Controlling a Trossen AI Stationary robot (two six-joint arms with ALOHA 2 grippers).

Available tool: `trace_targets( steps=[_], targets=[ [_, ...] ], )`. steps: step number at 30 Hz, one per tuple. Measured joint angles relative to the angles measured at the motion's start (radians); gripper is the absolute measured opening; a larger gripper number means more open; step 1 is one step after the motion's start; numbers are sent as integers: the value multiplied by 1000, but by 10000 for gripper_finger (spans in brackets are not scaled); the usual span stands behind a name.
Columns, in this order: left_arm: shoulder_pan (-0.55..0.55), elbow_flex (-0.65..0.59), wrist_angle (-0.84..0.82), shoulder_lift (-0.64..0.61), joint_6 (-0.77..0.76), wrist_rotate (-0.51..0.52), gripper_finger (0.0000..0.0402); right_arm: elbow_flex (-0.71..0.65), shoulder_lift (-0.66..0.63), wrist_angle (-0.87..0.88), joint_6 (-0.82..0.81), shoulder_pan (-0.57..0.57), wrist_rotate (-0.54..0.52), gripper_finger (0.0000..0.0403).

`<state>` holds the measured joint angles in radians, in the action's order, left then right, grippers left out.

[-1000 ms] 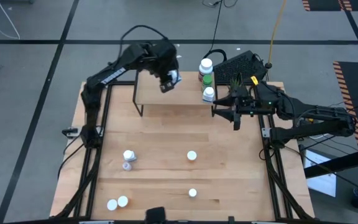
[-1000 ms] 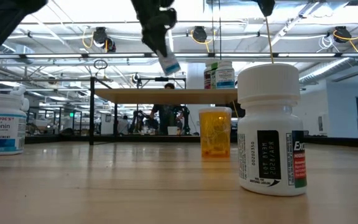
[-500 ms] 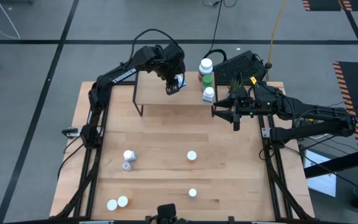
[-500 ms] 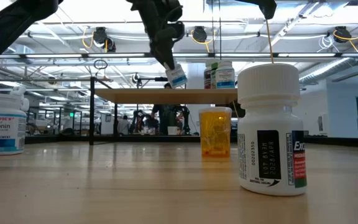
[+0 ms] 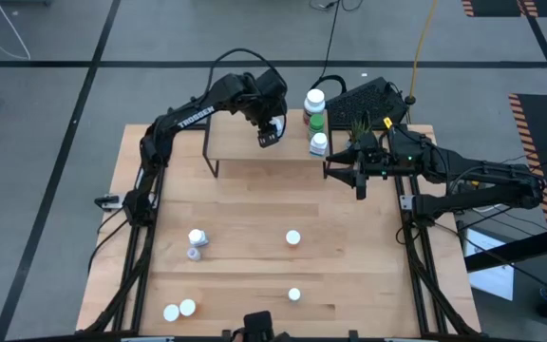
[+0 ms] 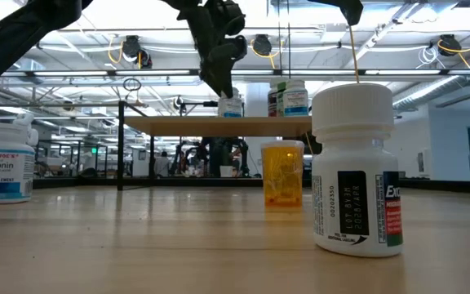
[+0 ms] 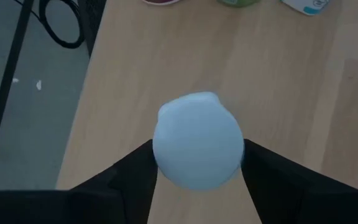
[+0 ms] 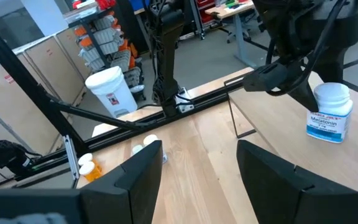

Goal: Pick and place medicine bottles onto shelf by color
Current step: Put the top white medicine bottle on the shelf

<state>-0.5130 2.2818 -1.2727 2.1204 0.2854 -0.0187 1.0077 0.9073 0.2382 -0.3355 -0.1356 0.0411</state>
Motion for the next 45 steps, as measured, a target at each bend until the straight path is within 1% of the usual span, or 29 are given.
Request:
trace_targets(
  steps=[5,12,15,19,26,29,32,38,40,45],
  targets=[
    [11,0,4,0,-9,27,239,0,0,0,0,0,1,200],
    [18,0,11,-2,-26,39,253,0,0,0,0,0,6,200],
    [25,-1,21,-20,-67,65,261,0,0,0,0,0,7,200],
    [25,-1,34,-53,-97,64,276,0,0,1,6,0,7,200],
    [25,-1,68,-106,-91,72,299,0,0,0,7,0,7,200],
    [25,-1,97,-145,-79,72,299,0,0,-7,21,0,9,200],
    [25,-1,137,-192,-78,72,291,0,0,-53,55,0,14,200],
    [13,-1,158,-257,-116,58,273,0,0,-115,43,0,17,200],
    [5,-1,153,-257,-122,49,269,0,0,-115,61,0,57,200],
    [6,-29,129,-259,-105,27,262,0,0,-132,93,0,218,199]
  ],
)
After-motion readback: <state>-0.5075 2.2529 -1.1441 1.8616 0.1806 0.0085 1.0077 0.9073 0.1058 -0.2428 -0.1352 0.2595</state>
